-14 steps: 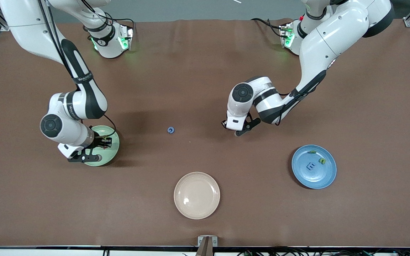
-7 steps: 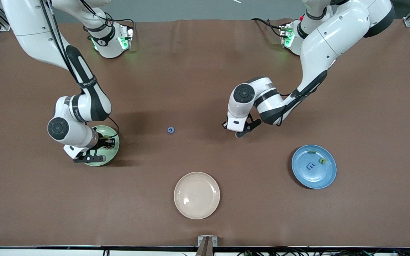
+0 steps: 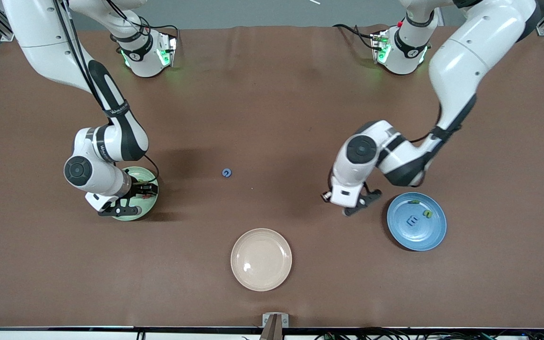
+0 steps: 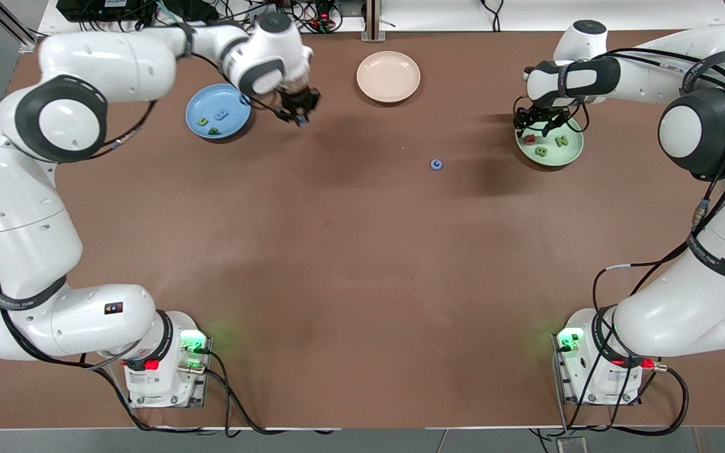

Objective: Sort upper and lower case letters into plates
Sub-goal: 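Drop the x in the blue plate while the right gripper grasps the G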

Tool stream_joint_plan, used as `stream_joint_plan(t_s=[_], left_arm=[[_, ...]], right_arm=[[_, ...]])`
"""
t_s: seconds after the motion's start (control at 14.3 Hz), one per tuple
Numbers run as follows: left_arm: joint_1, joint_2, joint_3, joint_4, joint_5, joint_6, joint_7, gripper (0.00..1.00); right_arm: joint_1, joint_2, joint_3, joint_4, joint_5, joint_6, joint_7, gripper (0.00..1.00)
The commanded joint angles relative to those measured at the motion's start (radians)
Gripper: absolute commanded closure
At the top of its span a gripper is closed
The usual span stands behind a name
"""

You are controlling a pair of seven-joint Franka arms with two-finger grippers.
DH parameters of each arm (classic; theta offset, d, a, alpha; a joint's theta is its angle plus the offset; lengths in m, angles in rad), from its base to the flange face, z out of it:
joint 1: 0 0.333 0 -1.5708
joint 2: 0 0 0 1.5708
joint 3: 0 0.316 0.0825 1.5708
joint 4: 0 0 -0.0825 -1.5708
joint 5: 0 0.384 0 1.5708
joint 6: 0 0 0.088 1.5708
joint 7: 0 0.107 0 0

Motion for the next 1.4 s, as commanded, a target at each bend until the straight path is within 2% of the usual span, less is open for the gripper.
stream_joint_plan(t_s=[0.0,0.21,0.35,0.63,0.7,0.84,0.91,1.12,1.19,1.33], left_arm=[[0.083,-0.016,-0.006,-0.001,-0.014,-0.020,0.207,0.98],[0.159,-0.018,-0.006,0.001,-0.010,-0.037,0.372,0.98],[0.193,-0.016,-0.002,-0.001,-0.003,-0.037,0.425,0.98],[0.254,-0.005,0.003,-0.006,-0.003,-0.046,0.550,0.96],[0.275,-0.002,0.010,-0.006,-0.003,-0.046,0.582,0.84],[0.286,0.002,0.018,-0.006,-0.003,-0.046,0.598,0.26],[0.289,-0.001,0.018,-0.004,-0.003,-0.046,0.601,0.00],[0.291,-0.057,0.012,0.001,-0.016,-0.062,0.598,0.00],[0.292,-0.082,0.009,0.005,-0.017,-0.086,0.599,0.00],[0.297,-0.142,0.001,0.027,-0.020,-0.140,0.602,0.00]], right_arm=[[0.071,-0.017,0.005,0.039,0.009,-0.080,0.159,0.00],[0.171,-0.007,0.006,0.055,0.024,-0.064,0.342,0.00],[0.275,0.026,0.003,0.055,0.084,0.018,0.457,0.00],[0.363,0.065,0.002,0.061,0.090,0.072,0.661,0.00],[0.384,0.066,0.001,0.061,0.087,0.073,0.696,0.00],[0.412,0.068,-0.002,0.052,0.080,0.078,0.767,0.00],[0.428,0.068,-0.002,0.047,0.080,0.085,0.787,0.00],[0.448,0.068,-0.003,0.019,0.078,0.122,0.806,0.00],[0.461,0.066,-0.003,0.004,0.078,0.153,0.806,0.03],[0.478,0.066,-0.005,-0.030,0.078,0.209,0.806,0.15]])
